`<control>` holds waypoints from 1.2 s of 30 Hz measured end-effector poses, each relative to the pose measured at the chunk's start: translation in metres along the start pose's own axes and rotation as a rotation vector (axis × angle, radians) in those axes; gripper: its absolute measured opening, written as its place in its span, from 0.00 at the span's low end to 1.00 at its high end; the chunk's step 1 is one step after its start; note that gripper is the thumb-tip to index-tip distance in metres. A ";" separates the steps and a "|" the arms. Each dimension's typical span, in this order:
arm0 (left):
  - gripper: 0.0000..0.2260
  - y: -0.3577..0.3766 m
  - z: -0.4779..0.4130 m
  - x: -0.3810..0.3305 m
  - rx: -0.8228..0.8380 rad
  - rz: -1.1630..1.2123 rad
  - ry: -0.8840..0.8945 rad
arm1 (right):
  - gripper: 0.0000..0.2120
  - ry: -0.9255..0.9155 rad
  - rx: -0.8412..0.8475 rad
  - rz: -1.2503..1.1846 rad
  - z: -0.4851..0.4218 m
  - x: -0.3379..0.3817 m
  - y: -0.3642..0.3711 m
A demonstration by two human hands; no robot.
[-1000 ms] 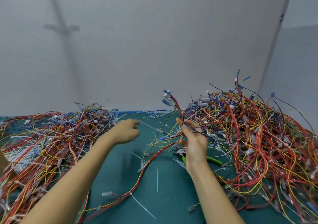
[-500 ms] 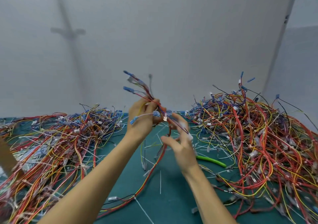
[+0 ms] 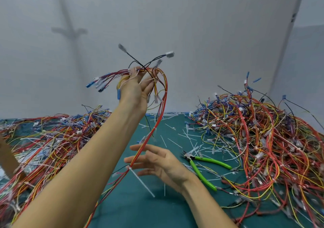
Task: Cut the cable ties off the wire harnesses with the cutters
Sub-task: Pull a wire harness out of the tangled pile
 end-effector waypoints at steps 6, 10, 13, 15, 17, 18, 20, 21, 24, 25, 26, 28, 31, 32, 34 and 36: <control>0.10 -0.004 -0.006 0.001 -0.026 0.030 0.007 | 0.06 -0.061 0.070 -0.052 -0.002 0.004 0.002; 0.14 -0.016 -0.004 0.000 -0.019 0.007 -0.015 | 0.06 -0.191 -0.282 -0.258 -0.004 0.010 -0.012; 0.13 -0.025 -0.006 0.000 -0.051 0.002 -0.046 | 0.09 -0.308 -0.513 -0.388 -0.003 0.015 -0.028; 0.13 -0.033 -0.008 0.003 -0.048 -0.037 -0.067 | 0.09 -0.355 -0.620 -0.421 -0.001 0.017 -0.038; 0.17 -0.045 -0.006 0.013 -0.039 -0.257 -0.106 | 0.07 -0.378 -0.692 -0.450 0.002 0.018 -0.045; 0.16 -0.051 -0.003 0.021 -0.033 -0.409 -0.139 | 0.07 -0.386 -0.718 -0.457 0.003 0.018 -0.049; 0.12 -0.065 0.007 0.036 -0.012 -0.641 -0.219 | 0.07 -0.385 -0.762 -0.448 0.005 0.017 -0.053; 0.09 -0.073 0.013 0.044 0.004 -0.718 -0.288 | 0.07 -0.380 -0.778 -0.441 0.005 0.017 -0.054; 0.06 -0.096 0.027 0.062 0.166 -1.025 -0.506 | 0.07 -0.372 -0.803 -0.449 0.007 0.015 -0.055; 0.06 -0.103 0.031 0.065 0.293 -1.161 -0.546 | 0.07 -0.371 -0.808 -0.459 0.006 0.015 -0.055; 0.06 -0.110 0.034 0.066 0.440 -1.278 -0.583 | 0.07 -0.372 -0.812 -0.470 0.006 0.015 -0.054; 0.09 -0.118 0.039 0.064 0.732 -1.469 -0.655 | 0.07 -0.367 -0.824 -0.489 0.006 0.015 -0.055; 0.13 -0.128 0.041 0.054 0.981 -1.612 -0.638 | 0.07 -0.359 -0.837 -0.503 0.006 0.015 -0.055; 0.12 -0.130 0.040 0.049 1.016 -1.603 -0.625 | 0.07 -0.360 -0.841 -0.511 0.006 0.015 -0.055; 0.08 -0.136 0.038 0.041 1.053 -1.528 -0.662 | 0.07 -0.373 -0.847 -0.541 0.006 0.015 -0.056; 0.06 -0.143 0.039 0.036 1.052 -1.464 -0.717 | 0.07 -0.394 -0.859 -0.570 0.007 0.015 -0.059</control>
Point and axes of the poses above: each hand's wrist, its own z-axis away from the middle knuckle, its own y-axis out of the palm, x = y × z, the point moved 1 cm from there along -z, towards the middle knuckle, and after that the axes turned 2 degrees about x, right-handed, at the moved point
